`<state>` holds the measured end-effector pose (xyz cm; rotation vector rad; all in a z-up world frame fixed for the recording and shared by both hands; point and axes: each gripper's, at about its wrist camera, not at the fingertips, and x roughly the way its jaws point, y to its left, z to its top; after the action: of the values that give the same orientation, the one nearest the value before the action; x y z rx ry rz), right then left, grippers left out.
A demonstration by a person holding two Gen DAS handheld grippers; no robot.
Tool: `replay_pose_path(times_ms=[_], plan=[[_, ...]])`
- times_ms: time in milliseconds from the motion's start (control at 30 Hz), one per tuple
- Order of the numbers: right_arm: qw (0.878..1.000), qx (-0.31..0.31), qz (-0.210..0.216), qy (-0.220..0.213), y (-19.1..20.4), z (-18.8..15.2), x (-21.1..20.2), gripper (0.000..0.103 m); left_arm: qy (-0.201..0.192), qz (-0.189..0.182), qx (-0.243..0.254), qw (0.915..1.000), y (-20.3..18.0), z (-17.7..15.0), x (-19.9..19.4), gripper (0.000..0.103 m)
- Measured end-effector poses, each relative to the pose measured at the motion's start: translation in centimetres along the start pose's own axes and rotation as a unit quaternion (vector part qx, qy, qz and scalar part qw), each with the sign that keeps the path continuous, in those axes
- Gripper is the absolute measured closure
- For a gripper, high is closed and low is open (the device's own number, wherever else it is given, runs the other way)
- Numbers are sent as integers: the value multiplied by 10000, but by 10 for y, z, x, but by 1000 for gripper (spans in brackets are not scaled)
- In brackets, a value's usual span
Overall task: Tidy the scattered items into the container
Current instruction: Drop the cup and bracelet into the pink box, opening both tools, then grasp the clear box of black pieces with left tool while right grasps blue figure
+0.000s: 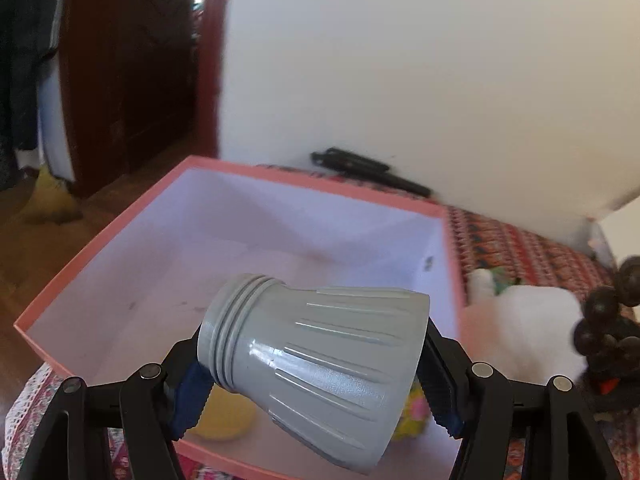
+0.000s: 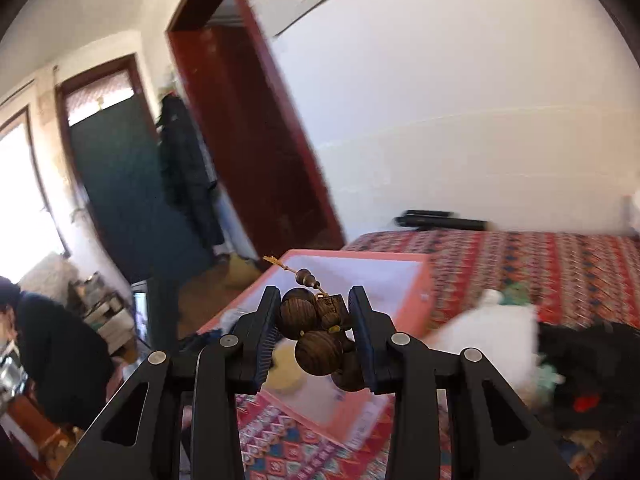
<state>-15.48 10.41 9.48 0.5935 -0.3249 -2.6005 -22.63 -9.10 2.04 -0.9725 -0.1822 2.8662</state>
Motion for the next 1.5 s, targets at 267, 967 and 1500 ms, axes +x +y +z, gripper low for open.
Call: replay_pose_path(times_ms=[267,967,1500], plan=[[9985,-313,-366,-252,16,-17,41,7,-118,350,-309,9988,7,4,0,3],[9376,1474,-3000,959,-186,-132,-119,8,1039,-1205,1442,9767,-214,-114,-1,2],[9088,2994,-2287,1790,-273,-198,-84,15,1858,-896,1969,9585,-274,-182,74,24]])
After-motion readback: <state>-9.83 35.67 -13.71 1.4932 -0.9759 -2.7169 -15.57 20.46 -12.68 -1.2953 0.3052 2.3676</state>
